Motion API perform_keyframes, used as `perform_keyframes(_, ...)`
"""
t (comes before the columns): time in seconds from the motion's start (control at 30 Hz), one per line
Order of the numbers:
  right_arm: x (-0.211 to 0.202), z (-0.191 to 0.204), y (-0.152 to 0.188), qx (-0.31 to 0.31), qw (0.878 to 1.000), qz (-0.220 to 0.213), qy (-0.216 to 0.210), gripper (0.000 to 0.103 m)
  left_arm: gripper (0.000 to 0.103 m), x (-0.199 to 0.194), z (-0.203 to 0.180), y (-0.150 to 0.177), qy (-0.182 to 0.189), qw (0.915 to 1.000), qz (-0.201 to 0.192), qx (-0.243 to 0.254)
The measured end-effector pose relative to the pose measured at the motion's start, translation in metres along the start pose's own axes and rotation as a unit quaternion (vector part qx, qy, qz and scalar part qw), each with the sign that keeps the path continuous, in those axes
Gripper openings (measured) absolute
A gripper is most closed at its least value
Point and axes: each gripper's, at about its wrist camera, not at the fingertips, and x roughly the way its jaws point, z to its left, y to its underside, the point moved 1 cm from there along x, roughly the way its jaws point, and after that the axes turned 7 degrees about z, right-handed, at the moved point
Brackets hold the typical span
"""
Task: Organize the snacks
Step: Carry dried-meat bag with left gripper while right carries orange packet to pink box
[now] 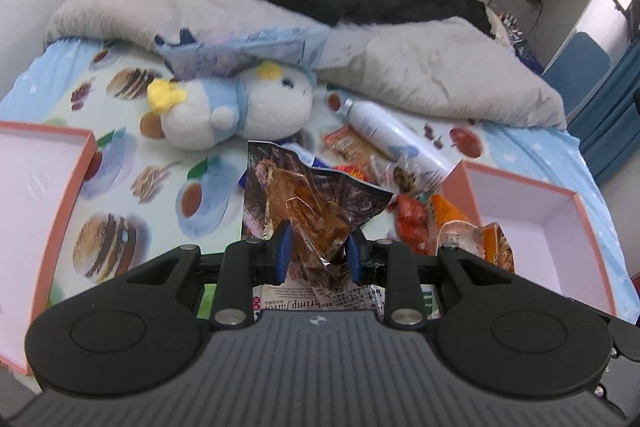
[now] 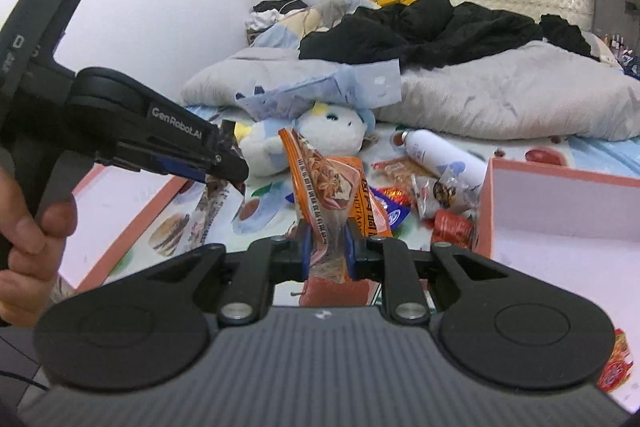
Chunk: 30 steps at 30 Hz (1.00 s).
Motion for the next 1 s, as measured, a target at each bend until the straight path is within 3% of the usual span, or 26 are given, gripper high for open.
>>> perform_keyframes(0.57,-0.042,-0.047,-0.028,0.007,0.997,-0.032,0.068,0.02,0.033,-0.04,-0.069,-0.034,0.041,0.9972,-0.043,0.045)
perform_keyframes(1.0,-0.066,-0.108,-0.019,0.029,0.99,-0.028,0.134,0.02,0.033,-0.018,-0.158,-0.031,0.095,0.9903,-0.021,0.099)
